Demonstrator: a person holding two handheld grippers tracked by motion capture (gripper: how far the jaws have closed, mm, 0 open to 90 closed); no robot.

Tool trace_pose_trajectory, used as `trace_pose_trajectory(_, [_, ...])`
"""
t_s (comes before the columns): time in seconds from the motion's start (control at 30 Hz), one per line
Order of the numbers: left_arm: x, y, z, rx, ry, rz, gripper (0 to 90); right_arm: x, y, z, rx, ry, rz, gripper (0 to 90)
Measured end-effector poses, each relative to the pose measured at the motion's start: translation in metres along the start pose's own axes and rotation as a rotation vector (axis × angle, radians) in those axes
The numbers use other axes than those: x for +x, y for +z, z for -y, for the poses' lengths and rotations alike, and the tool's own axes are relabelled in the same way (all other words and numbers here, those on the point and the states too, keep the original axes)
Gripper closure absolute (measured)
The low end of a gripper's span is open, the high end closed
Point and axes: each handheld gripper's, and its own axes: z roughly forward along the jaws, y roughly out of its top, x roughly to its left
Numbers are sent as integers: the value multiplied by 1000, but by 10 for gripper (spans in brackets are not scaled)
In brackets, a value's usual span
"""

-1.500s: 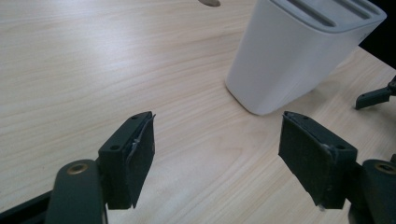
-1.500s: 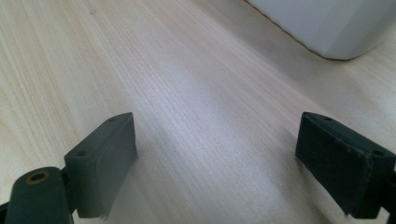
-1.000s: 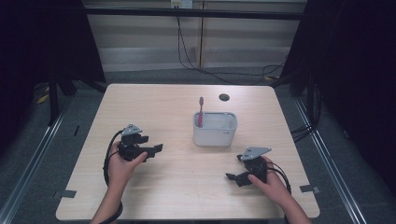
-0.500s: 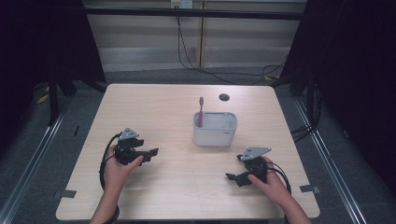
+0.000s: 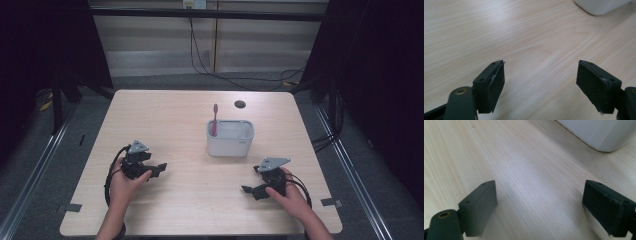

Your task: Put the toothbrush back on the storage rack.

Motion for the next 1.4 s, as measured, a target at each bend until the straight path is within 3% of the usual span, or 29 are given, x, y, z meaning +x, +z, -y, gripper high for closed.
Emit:
trace_pose_trajectory(0.73, [4, 3, 9, 55, 41, -35, 228, 0, 0, 0, 0, 0, 0, 118])
trace_pose_trajectory(1.4, [5, 6, 15, 55, 79, -39, 208, 0, 0, 0, 0, -1, 0, 118])
